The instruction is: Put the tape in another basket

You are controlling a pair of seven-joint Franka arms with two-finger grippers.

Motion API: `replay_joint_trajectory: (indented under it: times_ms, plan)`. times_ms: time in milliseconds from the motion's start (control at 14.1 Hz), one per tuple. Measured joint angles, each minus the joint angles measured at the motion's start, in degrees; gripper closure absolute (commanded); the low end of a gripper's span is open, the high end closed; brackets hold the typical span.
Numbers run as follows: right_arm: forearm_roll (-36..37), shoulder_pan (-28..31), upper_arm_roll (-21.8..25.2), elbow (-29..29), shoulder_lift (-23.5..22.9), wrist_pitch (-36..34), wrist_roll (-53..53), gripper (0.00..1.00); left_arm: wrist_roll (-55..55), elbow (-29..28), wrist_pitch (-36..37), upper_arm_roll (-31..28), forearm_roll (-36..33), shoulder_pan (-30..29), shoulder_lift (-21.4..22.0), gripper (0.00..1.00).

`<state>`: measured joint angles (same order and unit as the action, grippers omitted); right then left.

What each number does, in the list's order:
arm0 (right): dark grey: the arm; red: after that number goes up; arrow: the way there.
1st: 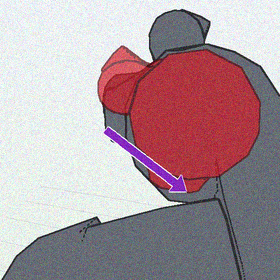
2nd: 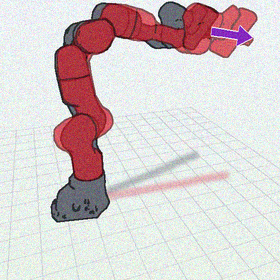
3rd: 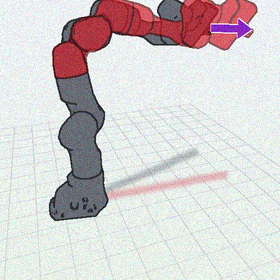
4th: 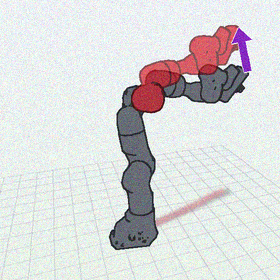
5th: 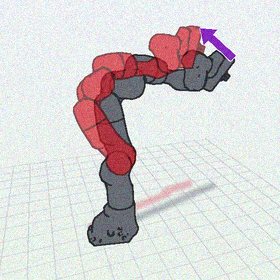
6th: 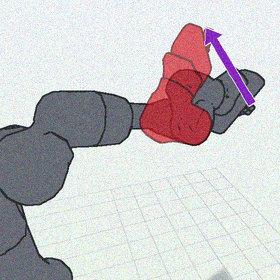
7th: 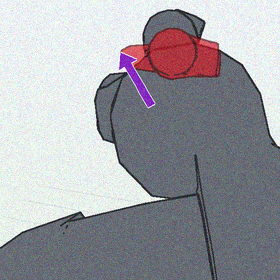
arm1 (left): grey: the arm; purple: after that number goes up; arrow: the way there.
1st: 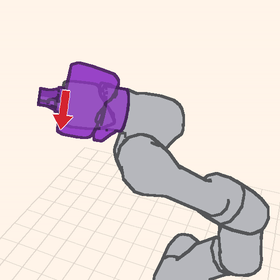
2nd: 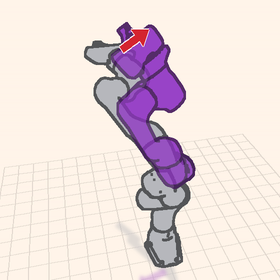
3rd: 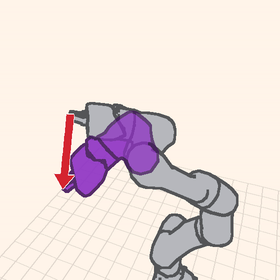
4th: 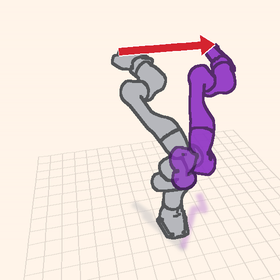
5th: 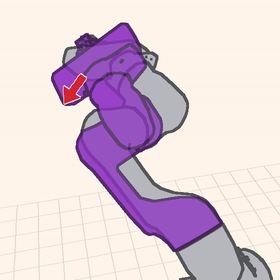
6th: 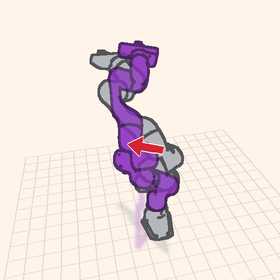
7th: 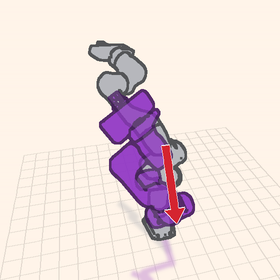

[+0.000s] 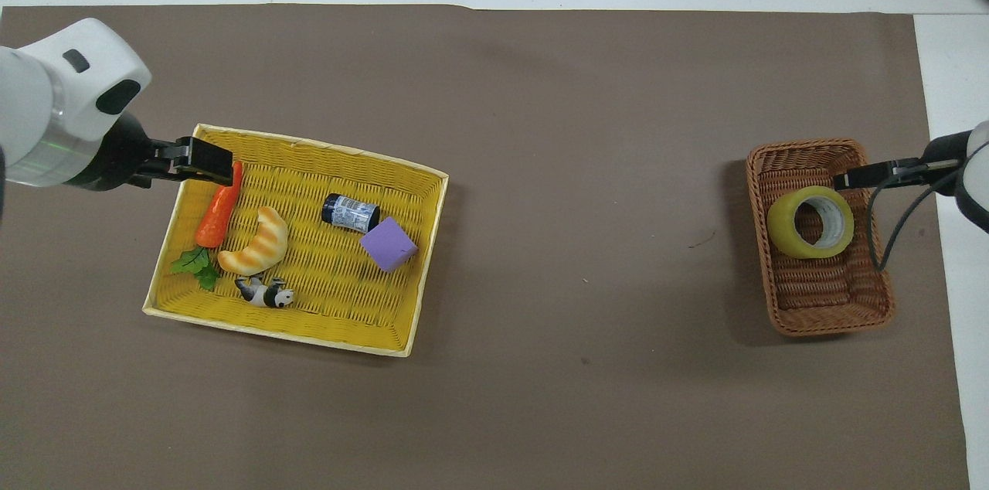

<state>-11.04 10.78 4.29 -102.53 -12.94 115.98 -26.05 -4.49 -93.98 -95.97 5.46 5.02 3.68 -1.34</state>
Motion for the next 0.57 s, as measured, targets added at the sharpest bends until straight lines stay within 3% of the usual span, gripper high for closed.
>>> replay_joint_trajectory:
  times_ms: [142,569]
  plan:
    - [6.22,-4.13,-0.29,1.84,1.43,-0.29,10.32,0.0,4.27,0.01,2.86,-3.01,0.0,0.07,2.39,0.0]
    - [10.55,-11.5,-0.75,2.4,10.29,-12.07,30.2,0.0,7.92,-0.22,6.34,-6.6,-0.01,-0.21,5.31,0.0]
